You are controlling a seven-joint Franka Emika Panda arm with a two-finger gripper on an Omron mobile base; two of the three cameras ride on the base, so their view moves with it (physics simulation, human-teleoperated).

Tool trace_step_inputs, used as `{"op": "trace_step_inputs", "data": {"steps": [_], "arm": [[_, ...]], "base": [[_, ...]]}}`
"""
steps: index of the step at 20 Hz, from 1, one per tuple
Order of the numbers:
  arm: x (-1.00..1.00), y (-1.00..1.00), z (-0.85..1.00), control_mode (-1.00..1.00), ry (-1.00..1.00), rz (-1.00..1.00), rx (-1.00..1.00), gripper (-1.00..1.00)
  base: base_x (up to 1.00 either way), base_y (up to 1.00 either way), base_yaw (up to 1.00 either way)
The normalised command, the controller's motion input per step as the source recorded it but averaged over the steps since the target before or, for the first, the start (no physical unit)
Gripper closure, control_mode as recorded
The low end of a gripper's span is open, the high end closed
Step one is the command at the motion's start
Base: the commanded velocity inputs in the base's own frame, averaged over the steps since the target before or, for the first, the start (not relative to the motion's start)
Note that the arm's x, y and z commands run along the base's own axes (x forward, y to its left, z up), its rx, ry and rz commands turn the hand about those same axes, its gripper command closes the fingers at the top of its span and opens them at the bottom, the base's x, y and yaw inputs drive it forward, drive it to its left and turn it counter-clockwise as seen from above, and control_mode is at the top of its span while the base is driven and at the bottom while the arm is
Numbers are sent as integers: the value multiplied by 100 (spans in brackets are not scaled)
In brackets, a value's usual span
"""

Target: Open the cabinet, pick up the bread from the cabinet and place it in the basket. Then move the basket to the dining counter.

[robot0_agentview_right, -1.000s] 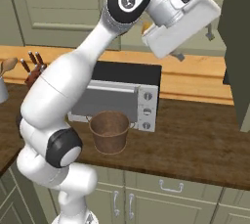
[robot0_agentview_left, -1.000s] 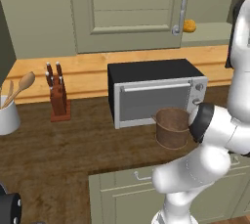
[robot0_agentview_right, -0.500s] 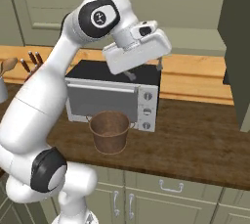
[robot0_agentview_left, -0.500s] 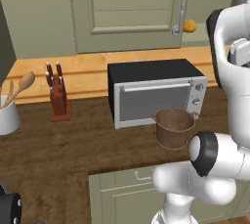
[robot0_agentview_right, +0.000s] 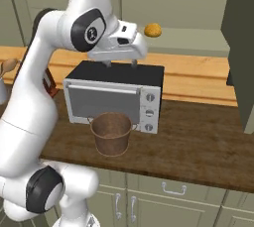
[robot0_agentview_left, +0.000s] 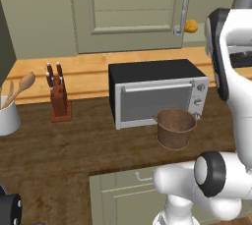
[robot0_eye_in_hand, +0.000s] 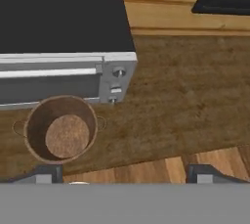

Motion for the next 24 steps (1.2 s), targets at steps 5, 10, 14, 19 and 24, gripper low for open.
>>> {"op": "trace_step_inputs", "data": {"steps": [5, 10, 14, 19, 24], "arm": [[56, 65, 48, -100, -51, 0, 0, -100], [45, 65, 75, -100, -52, 0, 2, -100], [30, 20, 85, -100, -34, 0, 0, -100], [23, 3, 46, -100, -4, 0, 3, -100], [47, 19, 5, -100, 0, 5, 2, -100]], "base": [[0, 0, 0], [0, 0, 0], [0, 0, 0], [0, 0, 0], [0, 0, 0]]}}
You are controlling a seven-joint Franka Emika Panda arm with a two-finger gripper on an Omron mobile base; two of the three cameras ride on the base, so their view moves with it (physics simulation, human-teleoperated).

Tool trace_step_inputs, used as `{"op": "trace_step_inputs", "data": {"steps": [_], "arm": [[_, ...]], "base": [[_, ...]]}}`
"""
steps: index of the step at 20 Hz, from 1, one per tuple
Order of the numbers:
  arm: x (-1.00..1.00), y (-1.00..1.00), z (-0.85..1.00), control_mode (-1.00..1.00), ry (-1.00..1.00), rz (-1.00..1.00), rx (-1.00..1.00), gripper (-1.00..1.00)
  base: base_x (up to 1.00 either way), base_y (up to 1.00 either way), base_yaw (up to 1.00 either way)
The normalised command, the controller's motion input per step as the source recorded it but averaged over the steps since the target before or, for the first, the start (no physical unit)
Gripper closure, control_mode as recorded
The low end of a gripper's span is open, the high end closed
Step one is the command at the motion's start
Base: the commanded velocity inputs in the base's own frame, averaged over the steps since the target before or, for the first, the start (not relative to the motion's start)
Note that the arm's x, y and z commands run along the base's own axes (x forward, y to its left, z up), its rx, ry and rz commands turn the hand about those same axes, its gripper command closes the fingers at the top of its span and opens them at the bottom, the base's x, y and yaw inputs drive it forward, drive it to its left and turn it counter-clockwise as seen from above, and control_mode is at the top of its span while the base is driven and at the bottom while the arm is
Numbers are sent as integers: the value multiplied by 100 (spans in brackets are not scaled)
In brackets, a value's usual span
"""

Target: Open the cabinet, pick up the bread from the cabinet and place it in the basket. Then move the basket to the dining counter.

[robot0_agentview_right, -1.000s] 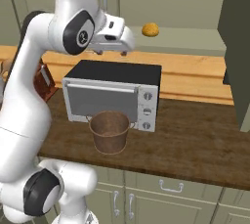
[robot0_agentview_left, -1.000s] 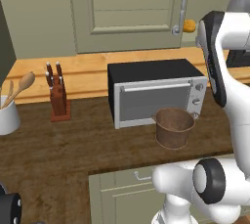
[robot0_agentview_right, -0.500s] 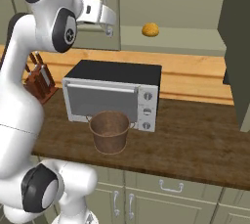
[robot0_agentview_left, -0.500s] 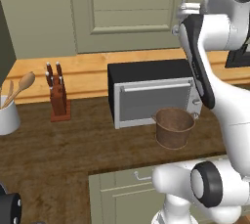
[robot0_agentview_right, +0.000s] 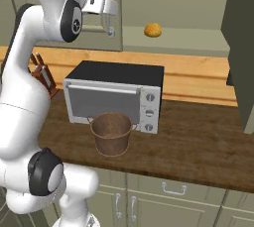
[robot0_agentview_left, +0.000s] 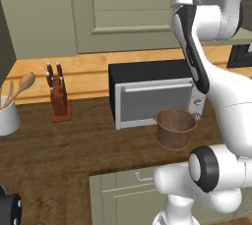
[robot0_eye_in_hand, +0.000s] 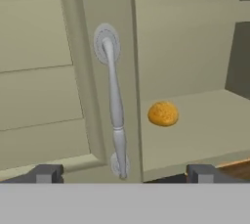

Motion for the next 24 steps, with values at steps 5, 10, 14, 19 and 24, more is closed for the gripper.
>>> {"op": "trace_step_inputs", "data": {"steps": [5, 10, 14, 19, 24], "arm": [[45, 5, 0, -100, 1, 3, 0, -100], [40, -9, -1, -100, 1, 0, 0, -100], [44, -8, -9, -100, 0, 0, 0, -100], [49, -9, -8, -100, 0, 0, 0, -100], [42, -8, -3, -100, 0, 2, 0, -100]], "base": [[0, 0, 0], [0, 0, 0], [0, 0, 0], [0, 0, 0], [0, 0, 0]]}}
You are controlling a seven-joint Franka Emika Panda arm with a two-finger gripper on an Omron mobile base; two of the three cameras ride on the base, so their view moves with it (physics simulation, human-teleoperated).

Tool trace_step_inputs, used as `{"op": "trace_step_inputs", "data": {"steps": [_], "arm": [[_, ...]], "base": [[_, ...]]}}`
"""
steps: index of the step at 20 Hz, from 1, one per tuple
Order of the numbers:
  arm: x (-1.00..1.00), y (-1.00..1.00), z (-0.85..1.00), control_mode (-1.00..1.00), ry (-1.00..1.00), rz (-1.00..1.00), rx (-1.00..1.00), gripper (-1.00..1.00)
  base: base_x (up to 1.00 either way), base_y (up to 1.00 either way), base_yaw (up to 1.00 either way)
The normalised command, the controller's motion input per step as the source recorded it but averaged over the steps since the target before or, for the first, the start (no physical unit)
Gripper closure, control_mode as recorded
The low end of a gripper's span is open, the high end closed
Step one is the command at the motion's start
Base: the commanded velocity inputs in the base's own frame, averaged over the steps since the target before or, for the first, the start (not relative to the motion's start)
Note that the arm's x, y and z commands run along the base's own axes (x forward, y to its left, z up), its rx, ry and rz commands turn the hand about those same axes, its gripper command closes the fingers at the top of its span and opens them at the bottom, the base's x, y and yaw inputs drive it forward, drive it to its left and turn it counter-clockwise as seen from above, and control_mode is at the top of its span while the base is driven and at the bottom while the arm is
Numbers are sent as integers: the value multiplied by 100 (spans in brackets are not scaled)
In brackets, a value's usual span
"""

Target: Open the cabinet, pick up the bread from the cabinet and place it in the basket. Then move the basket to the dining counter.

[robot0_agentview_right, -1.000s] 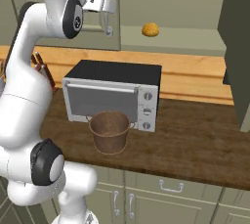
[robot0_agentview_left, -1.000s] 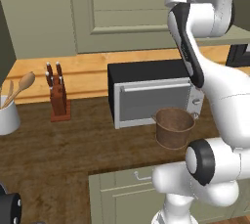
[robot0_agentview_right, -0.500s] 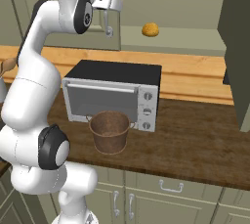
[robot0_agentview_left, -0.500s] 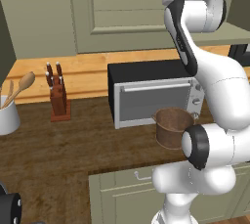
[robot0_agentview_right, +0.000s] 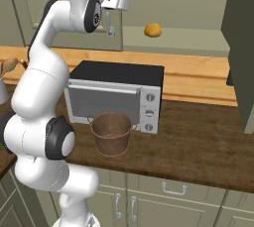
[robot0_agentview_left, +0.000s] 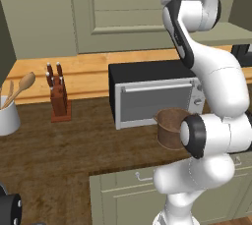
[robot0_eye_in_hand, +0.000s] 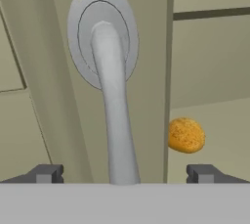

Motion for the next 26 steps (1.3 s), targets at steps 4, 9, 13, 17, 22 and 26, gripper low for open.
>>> {"op": "trace_step_inputs", "data": {"steps": [4, 9, 13, 17, 22, 26], "arm": [[27, -3, -1, -100, 0, 3, 0, -100], [19, 0, 0, -100, 0, 1, 0, 100], [2, 0, 0, -100, 0, 0, 0, 100], [-5, 8, 0, -100, 0, -1, 0, 100], [-56, 34, 0, -100, 0, -11, 0, 100], [-86, 55, 0, -100, 1, -16, -3, 100]], "base": [[0, 0, 0], [0, 0, 0], [0, 0, 0], [0, 0, 0], [0, 0, 0], [0, 0, 0]]}}
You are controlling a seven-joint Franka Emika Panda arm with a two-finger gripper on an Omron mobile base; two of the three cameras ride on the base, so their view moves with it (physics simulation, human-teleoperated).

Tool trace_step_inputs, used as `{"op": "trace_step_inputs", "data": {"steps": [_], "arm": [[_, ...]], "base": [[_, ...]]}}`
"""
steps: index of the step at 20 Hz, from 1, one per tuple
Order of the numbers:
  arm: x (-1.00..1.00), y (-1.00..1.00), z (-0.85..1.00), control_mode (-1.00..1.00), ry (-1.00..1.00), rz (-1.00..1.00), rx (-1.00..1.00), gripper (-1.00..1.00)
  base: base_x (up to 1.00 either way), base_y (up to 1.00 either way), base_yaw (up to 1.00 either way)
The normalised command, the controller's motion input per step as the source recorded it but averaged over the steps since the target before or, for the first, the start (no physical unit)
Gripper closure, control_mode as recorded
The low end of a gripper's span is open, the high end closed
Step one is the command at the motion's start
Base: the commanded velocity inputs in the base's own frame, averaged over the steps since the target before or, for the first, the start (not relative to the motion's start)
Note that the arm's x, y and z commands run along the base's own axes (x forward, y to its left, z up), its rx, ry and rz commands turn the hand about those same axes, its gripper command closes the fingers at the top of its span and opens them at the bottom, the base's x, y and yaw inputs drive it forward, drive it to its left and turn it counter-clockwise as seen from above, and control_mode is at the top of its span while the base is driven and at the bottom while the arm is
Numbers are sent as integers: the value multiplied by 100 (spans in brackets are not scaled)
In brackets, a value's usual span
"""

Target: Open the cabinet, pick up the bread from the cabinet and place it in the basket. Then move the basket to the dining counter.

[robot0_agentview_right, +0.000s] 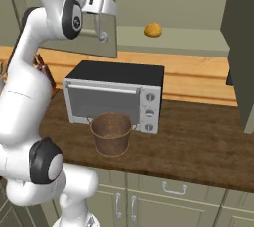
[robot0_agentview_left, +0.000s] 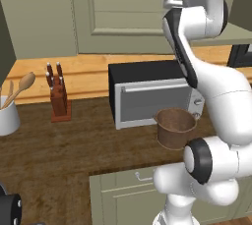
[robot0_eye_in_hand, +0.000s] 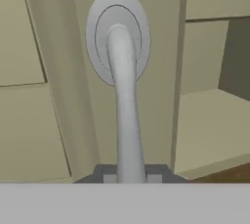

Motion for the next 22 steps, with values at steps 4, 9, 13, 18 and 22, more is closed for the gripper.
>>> {"op": "trace_step_inputs", "data": {"steps": [4, 9, 13, 18, 22], "arm": [[-97, 68, 0, -100, 3, -22, -3, 100], [-100, 63, 0, -100, 2, -23, 0, 100], [-100, 66, 0, -100, 5, -22, -2, 100], [-97, 49, 0, -100, 2, -19, -2, 100], [-51, 35, 0, -100, 1, -15, 0, 100]], "base": [[0, 0, 0], [0, 0, 0], [0, 0, 0], [0, 0, 0], [0, 0, 0]]}}
